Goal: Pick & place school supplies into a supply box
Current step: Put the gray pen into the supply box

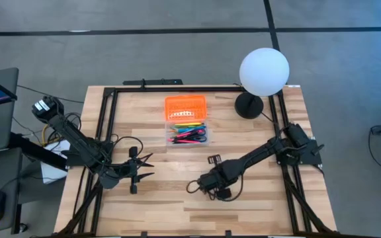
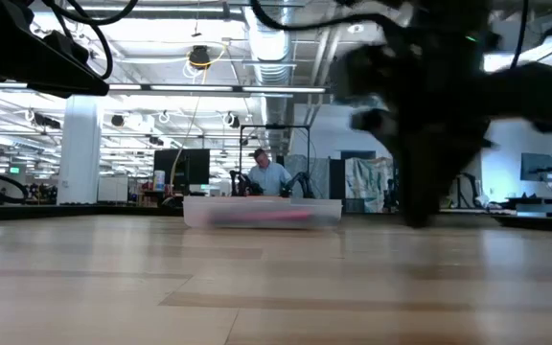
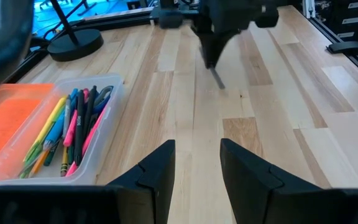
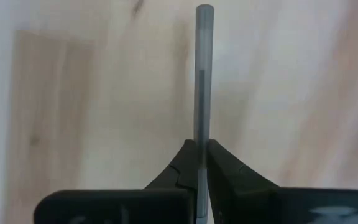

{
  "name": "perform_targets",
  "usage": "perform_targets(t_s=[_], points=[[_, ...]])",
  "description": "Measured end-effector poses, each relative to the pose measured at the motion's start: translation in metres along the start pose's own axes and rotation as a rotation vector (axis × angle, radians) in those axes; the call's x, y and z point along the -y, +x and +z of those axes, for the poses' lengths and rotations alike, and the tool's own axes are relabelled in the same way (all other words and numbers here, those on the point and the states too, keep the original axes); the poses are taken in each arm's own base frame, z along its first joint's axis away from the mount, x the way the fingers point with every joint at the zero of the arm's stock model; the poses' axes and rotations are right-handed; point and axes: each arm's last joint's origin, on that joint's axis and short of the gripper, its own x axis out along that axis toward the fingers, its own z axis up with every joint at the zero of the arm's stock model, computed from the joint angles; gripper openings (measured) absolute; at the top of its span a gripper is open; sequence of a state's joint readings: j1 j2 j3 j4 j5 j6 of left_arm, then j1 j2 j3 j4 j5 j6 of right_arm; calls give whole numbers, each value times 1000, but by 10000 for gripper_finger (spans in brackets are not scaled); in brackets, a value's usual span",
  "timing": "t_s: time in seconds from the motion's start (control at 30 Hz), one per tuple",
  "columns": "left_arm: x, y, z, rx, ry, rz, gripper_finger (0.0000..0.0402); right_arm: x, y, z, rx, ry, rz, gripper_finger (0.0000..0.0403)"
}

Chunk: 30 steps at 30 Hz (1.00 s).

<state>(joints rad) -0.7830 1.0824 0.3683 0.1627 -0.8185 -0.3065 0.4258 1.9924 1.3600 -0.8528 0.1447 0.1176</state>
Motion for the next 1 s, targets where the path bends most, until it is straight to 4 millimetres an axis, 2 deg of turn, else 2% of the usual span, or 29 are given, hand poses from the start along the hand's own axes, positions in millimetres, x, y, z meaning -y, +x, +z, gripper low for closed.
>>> perform_targets(t_s=[0.13, 0.23, 0.4, 0.53, 0.73, 0.87, 1.0], points=[[0, 0, 0, -1, 2, 0, 123, 10, -20, 12, 16, -42, -62, 1], [0, 0, -1, -9, 10, 3, 123, 25, -32, 23, 64, -76, -126, 1], [0, 0, -1, -12, 11, 3, 123, 72, -50, 41, 155, -45, -251, 1], [0, 0, -1, -12, 6, 3, 123, 114, -49, 46, 215, -12, -295, 3], [0, 0, -1, -12, 2, 3, 123, 170, -46, 42, 262, 19, -310, 14], [-1, 0, -2, -12, 2, 4, 123, 195, -45, 39, 314, 52, -289, 15], [-1, 0, -2, -12, 3, 4, 123, 207, -44, 36, 327, 50, -287, 13]])
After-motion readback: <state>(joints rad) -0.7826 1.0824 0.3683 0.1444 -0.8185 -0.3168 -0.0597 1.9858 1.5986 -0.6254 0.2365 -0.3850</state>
